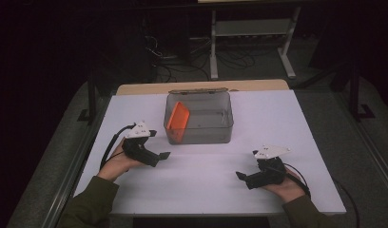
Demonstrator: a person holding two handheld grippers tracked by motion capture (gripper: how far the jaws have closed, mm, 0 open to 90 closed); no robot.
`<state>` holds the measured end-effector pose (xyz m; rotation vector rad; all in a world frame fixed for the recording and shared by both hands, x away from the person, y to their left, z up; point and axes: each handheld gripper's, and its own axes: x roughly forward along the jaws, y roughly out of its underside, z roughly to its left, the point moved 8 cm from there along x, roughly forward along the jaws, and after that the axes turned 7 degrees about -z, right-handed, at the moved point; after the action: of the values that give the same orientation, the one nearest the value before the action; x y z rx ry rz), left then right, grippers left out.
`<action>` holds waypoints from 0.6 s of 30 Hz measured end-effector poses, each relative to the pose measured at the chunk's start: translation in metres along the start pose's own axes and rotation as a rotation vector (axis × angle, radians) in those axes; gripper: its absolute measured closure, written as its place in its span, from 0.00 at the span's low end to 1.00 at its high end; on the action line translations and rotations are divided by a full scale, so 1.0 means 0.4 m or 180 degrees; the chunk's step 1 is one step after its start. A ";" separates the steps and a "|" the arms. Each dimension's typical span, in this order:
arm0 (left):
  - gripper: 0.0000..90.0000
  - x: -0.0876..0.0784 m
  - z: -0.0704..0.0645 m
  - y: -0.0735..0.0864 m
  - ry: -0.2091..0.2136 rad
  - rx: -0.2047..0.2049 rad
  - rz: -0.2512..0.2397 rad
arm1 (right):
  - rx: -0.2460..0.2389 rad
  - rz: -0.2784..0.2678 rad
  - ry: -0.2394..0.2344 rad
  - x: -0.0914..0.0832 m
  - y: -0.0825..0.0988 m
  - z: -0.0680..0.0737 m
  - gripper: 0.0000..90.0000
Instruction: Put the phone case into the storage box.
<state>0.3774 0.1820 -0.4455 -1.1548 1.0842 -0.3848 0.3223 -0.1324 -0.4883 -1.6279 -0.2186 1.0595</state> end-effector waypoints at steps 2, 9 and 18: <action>0.00 0.000 -0.007 0.007 -0.0011 0.0015 0.0002 | 0.0004 0.0000 -0.0002 0.000 0.000 0.000 0.01; 0.00 -0.003 -0.033 0.035 -0.0009 0.0010 -0.0029 | 0.0000 0.0001 -0.0002 0.000 0.000 -0.001 0.01; 0.00 -0.020 -0.062 0.066 -0.0036 -0.0009 -0.0062 | -0.0005 -0.0011 -0.0001 -0.001 -0.001 -0.001 0.01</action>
<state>0.3460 0.1852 -0.4645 -1.1695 1.0646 -0.3918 0.3224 -0.1327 -0.4878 -1.6282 -0.2222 1.0571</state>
